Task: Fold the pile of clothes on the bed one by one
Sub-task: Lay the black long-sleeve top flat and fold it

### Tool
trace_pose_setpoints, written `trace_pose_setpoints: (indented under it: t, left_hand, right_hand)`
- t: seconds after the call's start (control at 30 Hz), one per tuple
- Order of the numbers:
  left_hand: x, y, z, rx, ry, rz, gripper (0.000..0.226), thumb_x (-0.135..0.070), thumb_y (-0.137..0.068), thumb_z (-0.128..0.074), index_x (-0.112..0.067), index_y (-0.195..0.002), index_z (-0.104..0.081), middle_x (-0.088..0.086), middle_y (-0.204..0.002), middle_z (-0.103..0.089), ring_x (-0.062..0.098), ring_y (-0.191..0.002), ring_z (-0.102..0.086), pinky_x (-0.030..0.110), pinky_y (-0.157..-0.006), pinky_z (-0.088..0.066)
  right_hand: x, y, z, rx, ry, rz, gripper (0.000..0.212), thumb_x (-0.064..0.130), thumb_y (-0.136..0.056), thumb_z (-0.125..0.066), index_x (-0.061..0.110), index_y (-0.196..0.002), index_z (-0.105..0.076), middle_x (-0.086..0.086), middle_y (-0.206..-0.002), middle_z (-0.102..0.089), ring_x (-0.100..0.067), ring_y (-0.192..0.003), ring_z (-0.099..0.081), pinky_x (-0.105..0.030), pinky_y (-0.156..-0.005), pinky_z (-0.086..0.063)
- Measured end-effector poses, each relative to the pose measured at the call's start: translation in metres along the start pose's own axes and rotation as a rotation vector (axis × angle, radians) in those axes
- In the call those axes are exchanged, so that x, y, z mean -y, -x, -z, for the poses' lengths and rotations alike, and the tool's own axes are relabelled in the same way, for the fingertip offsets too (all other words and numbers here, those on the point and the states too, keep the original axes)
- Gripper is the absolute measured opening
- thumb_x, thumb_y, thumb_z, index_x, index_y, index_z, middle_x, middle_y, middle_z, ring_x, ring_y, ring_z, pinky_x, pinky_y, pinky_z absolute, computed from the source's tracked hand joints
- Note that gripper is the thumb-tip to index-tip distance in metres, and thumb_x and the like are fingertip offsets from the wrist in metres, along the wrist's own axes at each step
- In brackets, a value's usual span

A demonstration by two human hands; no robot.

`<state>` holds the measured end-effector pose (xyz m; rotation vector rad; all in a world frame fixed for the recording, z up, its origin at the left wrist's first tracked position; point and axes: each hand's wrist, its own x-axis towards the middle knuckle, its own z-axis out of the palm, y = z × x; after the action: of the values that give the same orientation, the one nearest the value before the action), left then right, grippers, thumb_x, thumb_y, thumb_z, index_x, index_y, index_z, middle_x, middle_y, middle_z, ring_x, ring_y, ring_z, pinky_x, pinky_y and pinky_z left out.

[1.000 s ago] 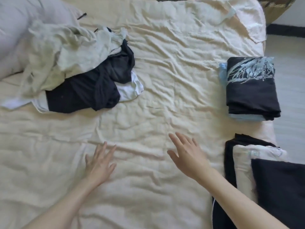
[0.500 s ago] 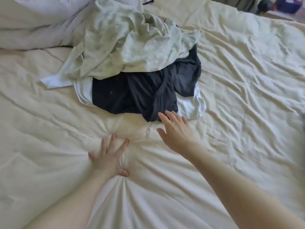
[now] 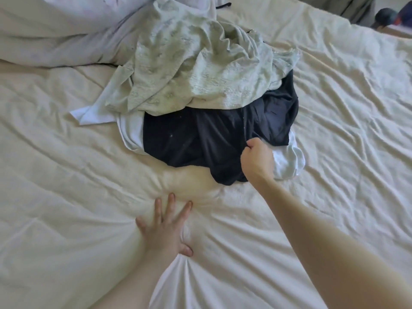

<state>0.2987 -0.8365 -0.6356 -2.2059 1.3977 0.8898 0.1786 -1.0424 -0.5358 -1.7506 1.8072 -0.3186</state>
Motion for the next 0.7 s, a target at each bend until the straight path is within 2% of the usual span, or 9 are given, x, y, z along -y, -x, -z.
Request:
trace_pose_setpoints:
  t: [0.07, 0.17, 0.3, 0.37, 0.43, 0.5, 0.57, 0.63, 0.7]
  left_hand:
    - [0.000, -0.001, 0.002, 0.009, 0.007, -0.002, 0.132, -0.070, -0.053, -0.074, -0.056, -0.129, 0.033, -0.004, -0.144, 0.045, 0.031, -0.137, 0.033, 0.074, -0.098, -0.006]
    - [-0.001, 0.000, 0.007, 0.039, 0.022, -0.009, 0.131, -0.066, -0.055, -0.075, -0.057, -0.130, 0.032, -0.005, -0.143, 0.046, 0.029, -0.136, 0.036, 0.075, -0.097, -0.005]
    - [-0.004, 0.015, 0.028, 0.109, 0.039, -0.016, 0.118, -0.059, -0.065, -0.073, -0.055, -0.137, 0.021, -0.007, -0.148, 0.039, 0.030, -0.139, 0.029, 0.075, -0.098, -0.005]
    - [-0.004, 0.025, 0.048, 0.177, 0.086, -0.021, 0.094, -0.051, -0.080, -0.062, -0.048, -0.145, 0.006, -0.005, -0.155, 0.024, 0.030, -0.144, 0.015, 0.062, -0.109, -0.010]
    - [-0.004, 0.043, 0.070, 0.197, 0.198, -0.081, 0.061, -0.034, -0.094, -0.050, -0.028, -0.149, -0.022, 0.002, -0.158, -0.011, 0.026, -0.144, -0.016, 0.034, -0.110, -0.023]
    - [-0.003, 0.072, 0.088, 0.086, 0.342, -0.116, 0.039, -0.015, -0.098, -0.042, -0.013, -0.136, -0.047, 0.005, -0.147, -0.039, 0.022, -0.134, -0.038, 0.021, -0.100, -0.029]
    - [-0.005, 0.105, 0.111, -0.141, 0.511, -0.132, 0.033, -0.006, -0.097, -0.040, -0.009, -0.123, -0.059, 0.009, -0.137, -0.051, 0.021, -0.122, -0.049, 0.018, -0.093, -0.036]
    - [-0.016, 0.146, 0.146, -0.380, 0.697, -0.242, 0.029, -0.004, -0.096, -0.040, -0.014, -0.111, -0.063, 0.008, -0.128, -0.057, 0.014, -0.104, -0.054, 0.011, -0.075, -0.039]
    - [-0.030, 0.196, 0.186, -0.488, 0.829, -0.416, 0.033, -0.005, -0.097, -0.040, -0.025, -0.113, -0.060, -0.006, -0.132, -0.050, 0.004, -0.110, -0.047, 0.006, -0.077, -0.035]
  right_hand:
    - [-0.009, 0.020, 0.007, 0.013, -0.162, -0.037, 0.022, 0.000, -0.092, -0.034, 0.009, -0.092, -0.054, -0.010, -0.078, -0.054, -0.029, -0.072, -0.052, -0.032, -0.056, -0.044]
    - [-0.025, 0.063, 0.029, 0.063, -0.313, -0.030, 0.031, 0.005, -0.095, -0.033, 0.025, -0.072, -0.037, 0.007, -0.066, -0.039, -0.008, -0.057, -0.037, -0.014, -0.043, -0.032]
    - [-0.035, 0.138, 0.066, 0.131, -0.310, 0.114, 0.034, 0.003, -0.094, -0.036, 0.027, -0.070, -0.040, 0.007, -0.065, -0.045, -0.004, -0.057, -0.043, -0.010, -0.049, -0.035]
    - [-0.034, 0.168, 0.085, 0.161, -0.338, 0.174, 0.032, 0.003, -0.093, -0.037, 0.027, -0.072, -0.044, 0.008, -0.065, -0.048, 0.001, -0.059, -0.046, -0.010, -0.053, -0.036]
    - [-0.027, 0.183, 0.111, 0.151, -0.362, 0.187, 0.028, 0.005, -0.094, -0.038, 0.025, -0.077, -0.047, 0.007, -0.068, -0.051, -0.003, -0.060, -0.046, -0.013, -0.053, -0.036]
    - [-0.017, 0.186, 0.142, 0.102, -0.402, 0.184, 0.026, 0.006, -0.095, -0.040, 0.025, -0.080, -0.051, 0.008, -0.067, -0.053, -0.005, -0.059, -0.045, -0.013, -0.050, -0.034]
    - [-0.003, 0.194, 0.175, 0.065, -0.442, 0.192, 0.026, 0.006, -0.095, -0.042, 0.025, -0.086, -0.058, 0.011, -0.063, -0.052, -0.002, -0.055, -0.045, -0.014, -0.049, -0.032]
    - [0.010, 0.209, 0.205, 0.049, -0.476, 0.201, 0.027, 0.007, -0.094, -0.042, 0.022, -0.093, -0.064, 0.011, -0.059, -0.050, 0.000, -0.046, -0.043, -0.012, -0.046, -0.030]
    - [0.025, 0.231, 0.232, 0.073, -0.497, 0.194, 0.027, 0.007, -0.094, -0.041, 0.012, -0.104, -0.066, 0.002, -0.063, -0.051, -0.003, -0.047, -0.039, -0.012, -0.044, -0.030]
